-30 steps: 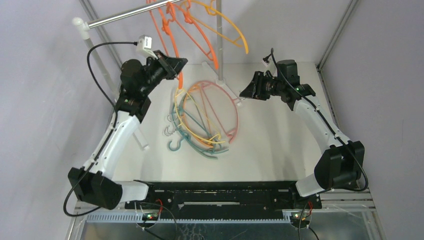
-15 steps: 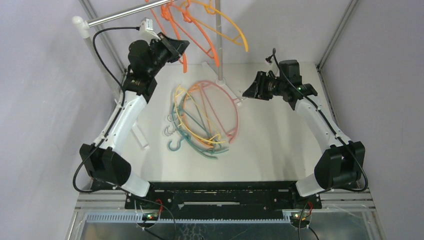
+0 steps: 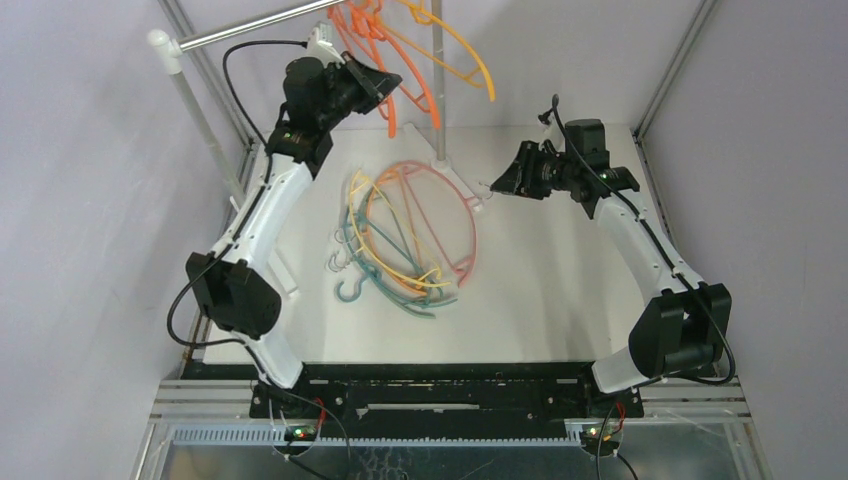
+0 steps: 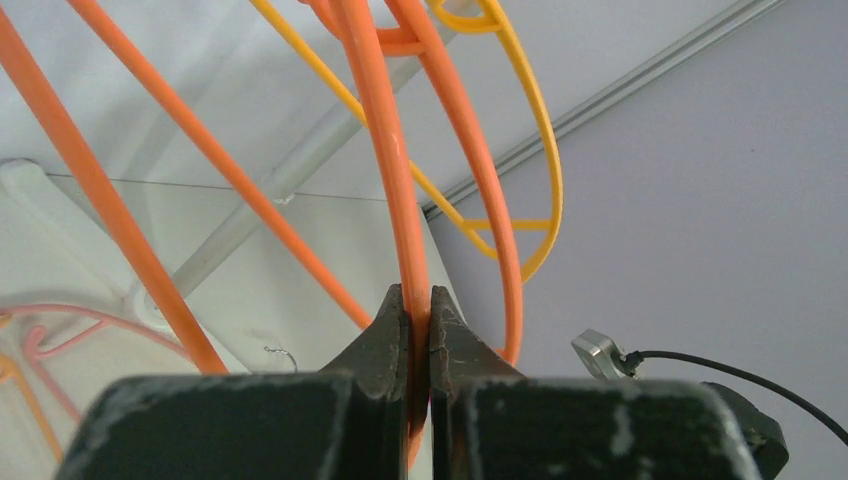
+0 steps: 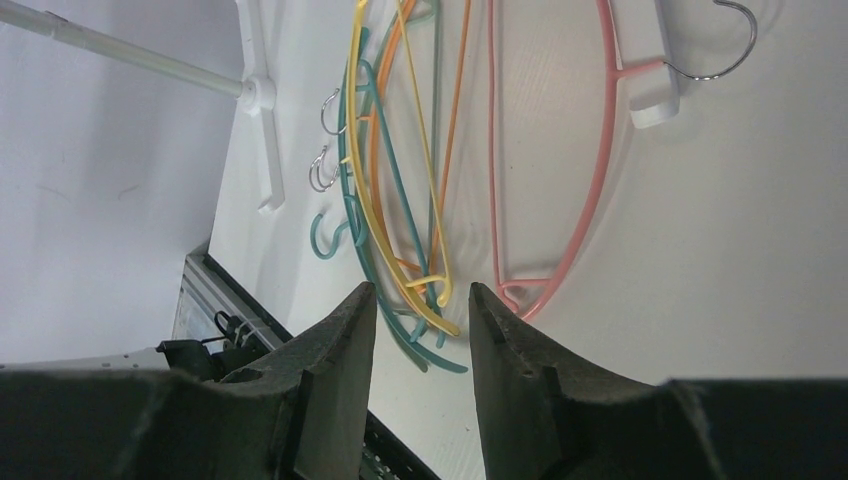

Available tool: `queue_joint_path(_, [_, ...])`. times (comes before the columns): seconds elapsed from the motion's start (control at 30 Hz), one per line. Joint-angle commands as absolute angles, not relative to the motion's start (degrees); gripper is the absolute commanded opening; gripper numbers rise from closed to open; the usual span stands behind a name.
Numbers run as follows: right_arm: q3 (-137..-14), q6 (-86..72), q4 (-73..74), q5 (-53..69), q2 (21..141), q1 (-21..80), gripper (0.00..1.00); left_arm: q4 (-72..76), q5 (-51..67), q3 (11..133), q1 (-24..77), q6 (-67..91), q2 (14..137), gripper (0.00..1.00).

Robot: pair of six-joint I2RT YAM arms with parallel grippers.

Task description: Organize the hangers

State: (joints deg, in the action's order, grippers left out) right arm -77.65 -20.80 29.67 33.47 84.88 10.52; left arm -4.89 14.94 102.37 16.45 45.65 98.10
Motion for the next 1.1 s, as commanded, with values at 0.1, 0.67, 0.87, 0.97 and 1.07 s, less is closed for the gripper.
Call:
queue_joint_path(0.1, [-80.15, -20.37, 27.89, 33.89, 84.68, 9.12, 0.47, -12.73, 16.9, 115.4, 19.26, 48.39, 108.56, 0.0])
queue_joint_path(0.67, [-81.04, -21.31, 28.53, 33.92, 85.65, 7.48, 0.53, -16.98, 21.11, 135.6, 20.68, 48.68, 122.13, 0.49])
queue_joint_path(0.87, [-81.04, -21.58, 28.67, 33.02, 86.13, 7.47, 0.57, -16.5, 22.61, 131.83, 19.21, 46.32, 116.59, 0.85])
queue_joint_path(0.97, [-80.9, -21.39, 29.02, 32.26, 85.7, 7.6, 0.58, -16.1, 23.71, 129.34, 18.69, 45.16, 113.32, 0.99])
queue_joint_path(1.07, [-80.41, -20.78, 29.34, 31.36, 85.01, 7.77, 0.6, -15.7, 24.63, 125.93, 18.26, 43.87, 109.25, 1.0])
